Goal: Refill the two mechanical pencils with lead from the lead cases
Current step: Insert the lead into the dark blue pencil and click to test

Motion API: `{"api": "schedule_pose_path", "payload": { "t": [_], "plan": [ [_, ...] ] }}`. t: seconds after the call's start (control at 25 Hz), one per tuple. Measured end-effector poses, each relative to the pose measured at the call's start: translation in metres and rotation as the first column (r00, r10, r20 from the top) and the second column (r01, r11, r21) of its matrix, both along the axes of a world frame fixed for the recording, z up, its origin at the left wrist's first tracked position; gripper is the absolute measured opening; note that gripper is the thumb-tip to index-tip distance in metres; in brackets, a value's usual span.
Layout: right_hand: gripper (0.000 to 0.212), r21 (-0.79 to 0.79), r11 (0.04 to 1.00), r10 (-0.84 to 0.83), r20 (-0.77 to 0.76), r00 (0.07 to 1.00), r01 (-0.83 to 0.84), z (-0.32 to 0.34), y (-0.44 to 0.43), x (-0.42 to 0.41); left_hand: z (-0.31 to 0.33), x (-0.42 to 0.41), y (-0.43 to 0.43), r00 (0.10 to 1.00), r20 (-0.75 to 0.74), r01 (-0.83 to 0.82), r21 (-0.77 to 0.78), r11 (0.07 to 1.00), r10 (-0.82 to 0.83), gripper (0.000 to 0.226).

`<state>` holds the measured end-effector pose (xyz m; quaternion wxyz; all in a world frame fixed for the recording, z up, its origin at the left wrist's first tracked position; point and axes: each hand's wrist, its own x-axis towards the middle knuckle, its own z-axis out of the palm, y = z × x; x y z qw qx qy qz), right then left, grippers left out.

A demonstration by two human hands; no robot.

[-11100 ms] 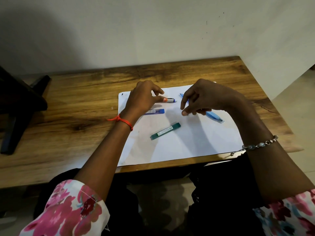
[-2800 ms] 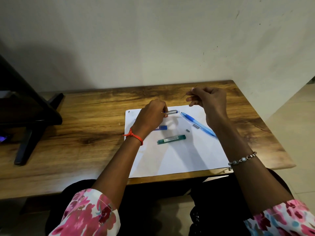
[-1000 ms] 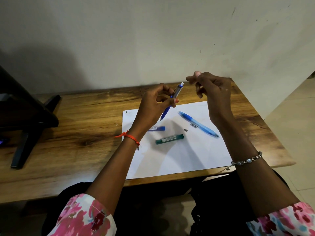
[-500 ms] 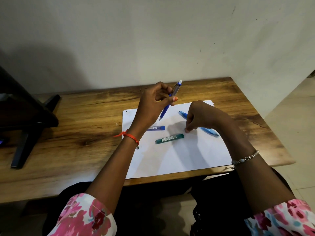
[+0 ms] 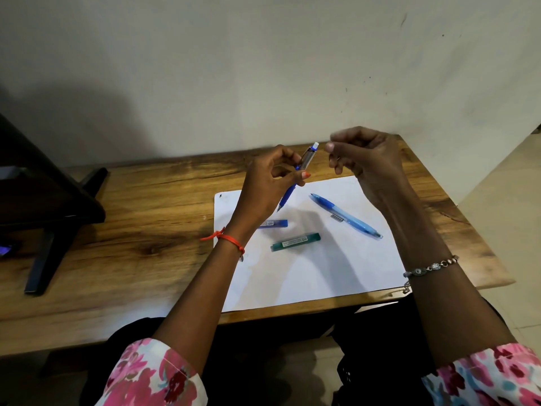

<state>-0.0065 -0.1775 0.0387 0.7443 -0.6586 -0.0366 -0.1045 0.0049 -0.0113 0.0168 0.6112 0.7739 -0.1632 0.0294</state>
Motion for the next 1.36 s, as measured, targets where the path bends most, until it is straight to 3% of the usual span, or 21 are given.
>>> {"api": "schedule_pose_path", "payload": {
  "t": [0.12, 0.72, 1.36],
  "plan": [
    [0.016, 0.051, 0.999, -0.005, 0.060, 0.998, 0.002, -0.0005, 0.0012, 0.0004, 0.0009, -0.0004, -0.0002, 1.000, 0.002, 0.005, 0.016, 1.000, -0.005, 0.026],
    [0.014, -0.161, 0.986, -0.016, 0.110, 0.994, 0.034, -0.0016, 0.0055, 0.0003, 0.0008, -0.0010, 0.0014, 0.999, 0.030, 0.020, 0.027, 0.999, -0.021, 0.025],
    [0.019, -0.292, 0.953, 0.134, 0.162, 0.978, -0.082, 0.0005, -0.0018, 0.0015, -0.0017, -0.0023, 0.0019, 0.999, 0.031, -0.021, 0.018, 1.000, 0.020, 0.018]
  ]
}}
